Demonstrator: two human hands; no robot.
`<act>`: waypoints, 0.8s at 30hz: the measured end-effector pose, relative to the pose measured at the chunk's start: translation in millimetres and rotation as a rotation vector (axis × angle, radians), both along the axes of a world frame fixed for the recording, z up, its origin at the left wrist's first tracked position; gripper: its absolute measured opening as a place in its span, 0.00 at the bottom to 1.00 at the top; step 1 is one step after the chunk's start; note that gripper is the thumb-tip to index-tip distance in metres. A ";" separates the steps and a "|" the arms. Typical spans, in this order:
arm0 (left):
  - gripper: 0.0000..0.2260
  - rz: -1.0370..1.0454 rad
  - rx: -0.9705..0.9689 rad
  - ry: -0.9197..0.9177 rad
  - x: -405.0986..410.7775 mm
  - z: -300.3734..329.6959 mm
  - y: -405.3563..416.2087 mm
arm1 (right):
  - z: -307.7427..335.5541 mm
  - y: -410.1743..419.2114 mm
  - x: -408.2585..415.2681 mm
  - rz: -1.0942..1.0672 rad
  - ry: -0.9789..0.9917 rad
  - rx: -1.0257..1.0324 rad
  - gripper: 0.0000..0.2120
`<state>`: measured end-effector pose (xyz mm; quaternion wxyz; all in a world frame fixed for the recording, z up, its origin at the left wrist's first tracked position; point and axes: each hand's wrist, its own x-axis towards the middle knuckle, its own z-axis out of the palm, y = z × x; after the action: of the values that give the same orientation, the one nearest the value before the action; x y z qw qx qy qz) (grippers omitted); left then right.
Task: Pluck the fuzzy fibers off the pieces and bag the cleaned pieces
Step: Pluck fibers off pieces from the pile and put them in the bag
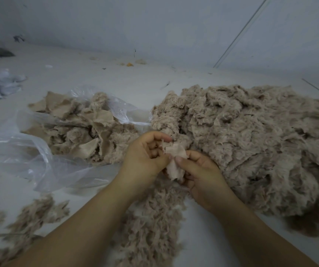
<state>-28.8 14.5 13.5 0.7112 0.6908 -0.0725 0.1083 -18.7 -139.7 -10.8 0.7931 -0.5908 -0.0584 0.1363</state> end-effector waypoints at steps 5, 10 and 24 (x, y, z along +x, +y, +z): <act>0.08 -0.058 -0.102 0.217 5.1 -0.9 0.1 | 1.7 0.1 -1.1 0.014 -0.034 -0.022 0.08; 0.07 0.157 -0.163 0.155 13.3 -2.3 4.3 | 0.1 1.7 1.7 -0.014 0.002 -0.019 0.15; 0.19 -0.359 0.323 0.284 2.4 17.0 35.9 | 1.9 1.3 1.5 -0.074 0.076 0.121 0.08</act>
<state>-26.3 50.4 30.4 0.6027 0.7796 -0.1096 -0.1304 -17.2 -138.4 -8.9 0.8334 -0.5380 -0.0145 0.1256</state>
